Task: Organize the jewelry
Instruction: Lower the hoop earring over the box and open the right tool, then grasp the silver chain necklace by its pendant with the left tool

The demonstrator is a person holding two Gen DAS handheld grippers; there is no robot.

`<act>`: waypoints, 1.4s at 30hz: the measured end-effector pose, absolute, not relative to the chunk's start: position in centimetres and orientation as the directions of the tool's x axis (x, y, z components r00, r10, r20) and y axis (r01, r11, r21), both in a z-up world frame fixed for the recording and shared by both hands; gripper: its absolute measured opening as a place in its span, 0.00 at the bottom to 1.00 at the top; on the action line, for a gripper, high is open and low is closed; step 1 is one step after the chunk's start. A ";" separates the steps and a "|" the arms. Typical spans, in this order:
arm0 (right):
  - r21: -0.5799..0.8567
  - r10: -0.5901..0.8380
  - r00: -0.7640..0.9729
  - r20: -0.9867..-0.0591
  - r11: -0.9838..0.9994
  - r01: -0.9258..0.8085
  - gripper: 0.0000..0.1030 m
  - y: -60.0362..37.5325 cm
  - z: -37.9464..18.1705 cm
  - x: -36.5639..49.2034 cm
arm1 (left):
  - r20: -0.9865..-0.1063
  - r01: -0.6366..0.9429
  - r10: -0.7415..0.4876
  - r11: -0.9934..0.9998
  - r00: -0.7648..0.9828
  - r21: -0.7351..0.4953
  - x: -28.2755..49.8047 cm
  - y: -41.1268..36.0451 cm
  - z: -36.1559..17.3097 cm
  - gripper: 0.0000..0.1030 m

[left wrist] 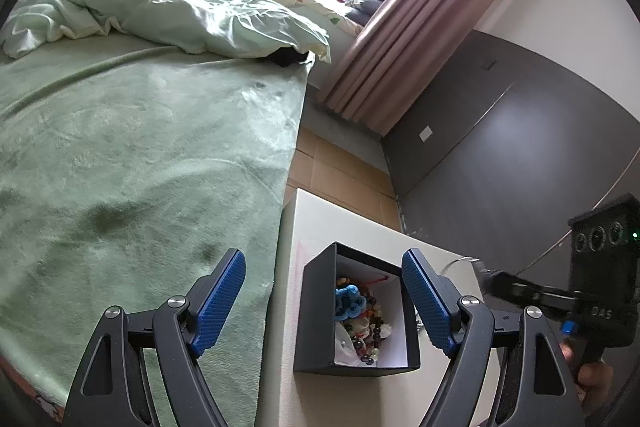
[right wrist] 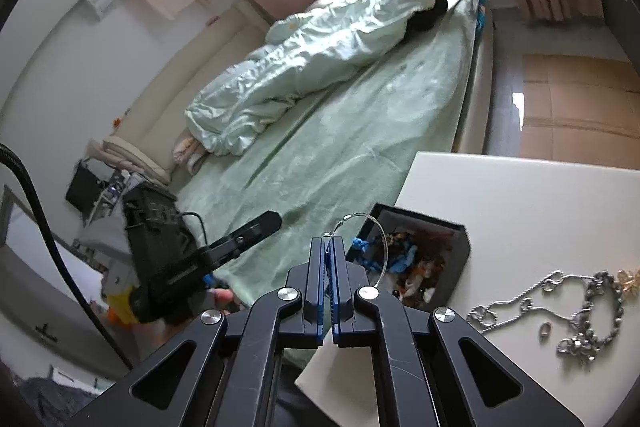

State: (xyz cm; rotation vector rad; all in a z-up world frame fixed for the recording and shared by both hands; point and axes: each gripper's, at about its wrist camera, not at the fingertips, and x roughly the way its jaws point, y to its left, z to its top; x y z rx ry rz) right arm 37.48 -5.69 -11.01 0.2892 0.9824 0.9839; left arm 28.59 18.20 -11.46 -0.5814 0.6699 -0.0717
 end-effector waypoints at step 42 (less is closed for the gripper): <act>0.668 0.578 0.507 -0.639 0.744 -0.007 0.56 -28.5 -18.0 38.3 | -0.771 0.334 -0.401 0.907 0.495 -0.258 36.5 -6.3 -13.7 0.74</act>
